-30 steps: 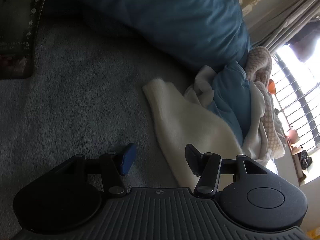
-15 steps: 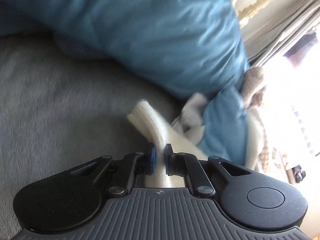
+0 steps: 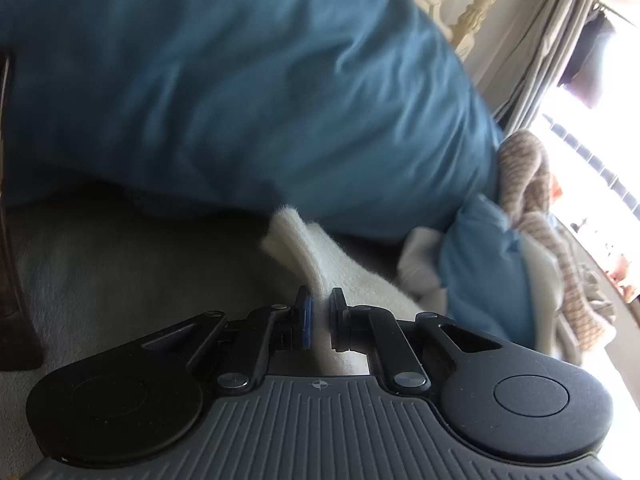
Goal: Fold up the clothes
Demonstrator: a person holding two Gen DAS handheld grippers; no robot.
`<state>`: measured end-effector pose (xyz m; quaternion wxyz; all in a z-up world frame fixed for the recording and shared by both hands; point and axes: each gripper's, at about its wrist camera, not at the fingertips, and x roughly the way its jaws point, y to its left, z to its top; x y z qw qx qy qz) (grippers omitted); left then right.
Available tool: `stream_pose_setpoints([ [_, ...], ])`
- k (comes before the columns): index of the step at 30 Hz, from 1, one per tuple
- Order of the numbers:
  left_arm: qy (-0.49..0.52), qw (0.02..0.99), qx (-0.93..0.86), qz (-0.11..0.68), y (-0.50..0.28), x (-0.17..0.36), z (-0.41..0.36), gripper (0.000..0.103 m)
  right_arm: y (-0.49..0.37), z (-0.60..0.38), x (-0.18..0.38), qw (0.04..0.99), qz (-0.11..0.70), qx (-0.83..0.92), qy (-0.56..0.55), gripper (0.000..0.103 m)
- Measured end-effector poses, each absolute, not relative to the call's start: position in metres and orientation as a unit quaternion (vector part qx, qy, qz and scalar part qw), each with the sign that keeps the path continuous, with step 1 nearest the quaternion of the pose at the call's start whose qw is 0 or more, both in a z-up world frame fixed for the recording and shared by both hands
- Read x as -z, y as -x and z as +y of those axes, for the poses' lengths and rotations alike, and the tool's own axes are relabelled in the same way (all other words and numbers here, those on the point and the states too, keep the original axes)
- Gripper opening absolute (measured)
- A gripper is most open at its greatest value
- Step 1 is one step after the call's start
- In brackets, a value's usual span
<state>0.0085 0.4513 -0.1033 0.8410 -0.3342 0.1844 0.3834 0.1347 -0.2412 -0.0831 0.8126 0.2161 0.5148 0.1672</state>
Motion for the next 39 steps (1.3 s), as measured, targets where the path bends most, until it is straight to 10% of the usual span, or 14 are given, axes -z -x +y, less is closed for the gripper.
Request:
stream_pose_setpoints([
  [15, 0.259, 0.866, -0.375, 0.207, -0.019, 0.07, 0.427, 0.029, -0.132, -0.235, 0.084, 0.818, 0.502, -0.192, -0.204, 0.086],
  [39, 0.148, 0.932, 0.132, 0.305, -0.097, 0.089, 0.088, 0.041, -0.12, -0.291, 0.051, 0.843, 0.461, -0.121, -0.25, 0.083],
])
